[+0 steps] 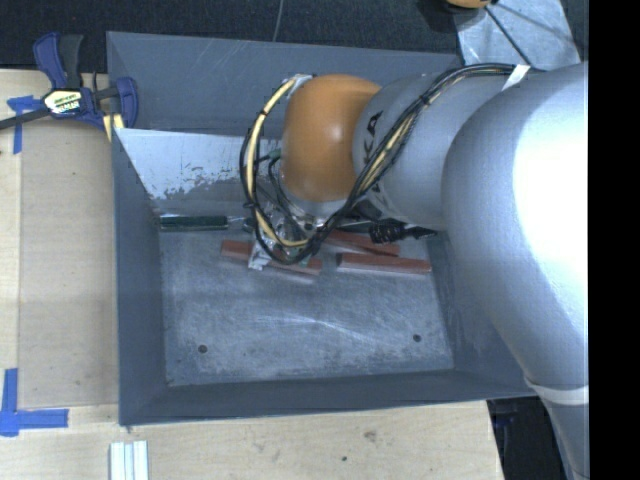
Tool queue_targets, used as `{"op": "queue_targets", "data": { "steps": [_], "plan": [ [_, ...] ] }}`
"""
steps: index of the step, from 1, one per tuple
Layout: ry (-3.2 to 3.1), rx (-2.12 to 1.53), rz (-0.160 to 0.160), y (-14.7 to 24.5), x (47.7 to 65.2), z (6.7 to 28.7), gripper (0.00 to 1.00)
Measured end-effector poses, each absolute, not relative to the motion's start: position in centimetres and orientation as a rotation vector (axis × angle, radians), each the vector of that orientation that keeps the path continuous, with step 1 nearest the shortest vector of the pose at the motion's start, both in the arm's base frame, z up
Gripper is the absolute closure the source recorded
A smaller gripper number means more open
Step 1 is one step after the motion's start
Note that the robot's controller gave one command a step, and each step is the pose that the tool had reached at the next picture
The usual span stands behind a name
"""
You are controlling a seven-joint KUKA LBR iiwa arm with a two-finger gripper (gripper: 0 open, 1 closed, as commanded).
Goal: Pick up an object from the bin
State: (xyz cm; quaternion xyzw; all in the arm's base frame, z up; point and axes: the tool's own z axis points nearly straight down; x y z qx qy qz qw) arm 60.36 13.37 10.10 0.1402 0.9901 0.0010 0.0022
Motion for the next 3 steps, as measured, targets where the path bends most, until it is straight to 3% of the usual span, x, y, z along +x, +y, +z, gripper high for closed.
{"op": "queue_targets", "data": {
  "steps": [3],
  "plan": [
    [3.111,0.441,0.0,13.3,60.4,11.9,1.0]
  ]
}}
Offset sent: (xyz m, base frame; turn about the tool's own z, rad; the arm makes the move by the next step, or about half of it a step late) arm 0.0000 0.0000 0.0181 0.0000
